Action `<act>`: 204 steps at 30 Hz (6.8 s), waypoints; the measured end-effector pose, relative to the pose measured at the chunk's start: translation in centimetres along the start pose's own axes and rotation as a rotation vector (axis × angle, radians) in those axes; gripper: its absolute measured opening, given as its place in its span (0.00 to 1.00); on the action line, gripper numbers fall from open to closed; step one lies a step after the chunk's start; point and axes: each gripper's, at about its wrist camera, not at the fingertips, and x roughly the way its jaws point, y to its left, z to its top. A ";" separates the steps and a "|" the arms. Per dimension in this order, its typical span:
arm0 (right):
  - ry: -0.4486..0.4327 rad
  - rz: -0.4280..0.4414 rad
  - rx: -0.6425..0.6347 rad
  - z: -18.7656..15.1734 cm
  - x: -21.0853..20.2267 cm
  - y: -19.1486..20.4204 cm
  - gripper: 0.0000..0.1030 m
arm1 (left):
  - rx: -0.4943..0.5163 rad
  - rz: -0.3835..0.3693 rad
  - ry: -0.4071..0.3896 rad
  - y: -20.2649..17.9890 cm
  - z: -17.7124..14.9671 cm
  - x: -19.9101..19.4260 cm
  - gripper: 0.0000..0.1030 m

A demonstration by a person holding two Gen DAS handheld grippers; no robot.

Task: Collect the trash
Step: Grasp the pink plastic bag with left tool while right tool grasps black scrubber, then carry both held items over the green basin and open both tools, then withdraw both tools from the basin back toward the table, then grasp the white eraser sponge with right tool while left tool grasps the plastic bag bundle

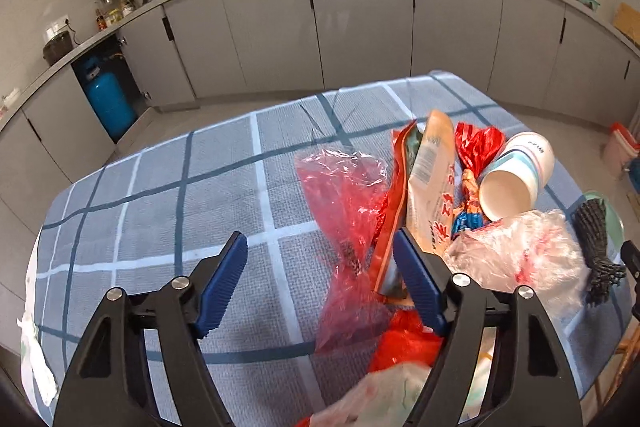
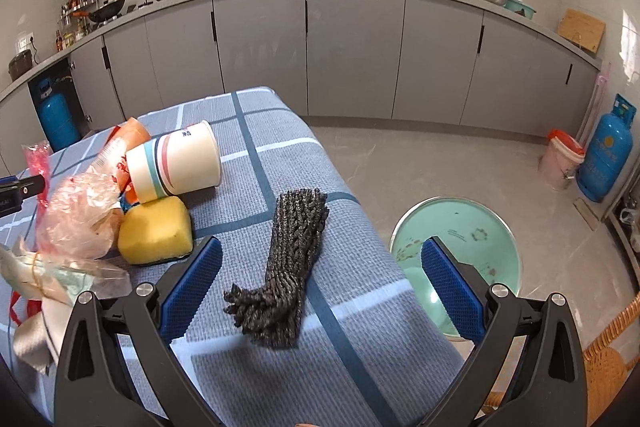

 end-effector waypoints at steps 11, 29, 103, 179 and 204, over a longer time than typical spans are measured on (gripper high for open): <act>0.083 0.067 0.019 -0.3 2.7 0.5 0.74 | -0.019 -0.061 0.027 0.5 -0.7 0.4 0.17; 0.038 0.155 0.005 0.2 0.5 0.9 0.15 | -0.017 0.016 -0.143 0.3 1.6 -6.0 0.16; 0.085 -0.170 0.196 -1.1 5.8 -23.9 0.16 | 0.429 -0.462 -0.120 -36.6 2.1 -2.5 0.17; 0.031 0.223 -0.125 -3.4 -4.0 3.8 0.70 | 0.157 0.025 -0.178 -1.9 -6.9 -9.5 0.85; 0.080 0.431 -0.376 -7.0 -5.2 13.8 0.69 | 0.046 0.022 -0.101 3.0 -9.8 -8.6 0.85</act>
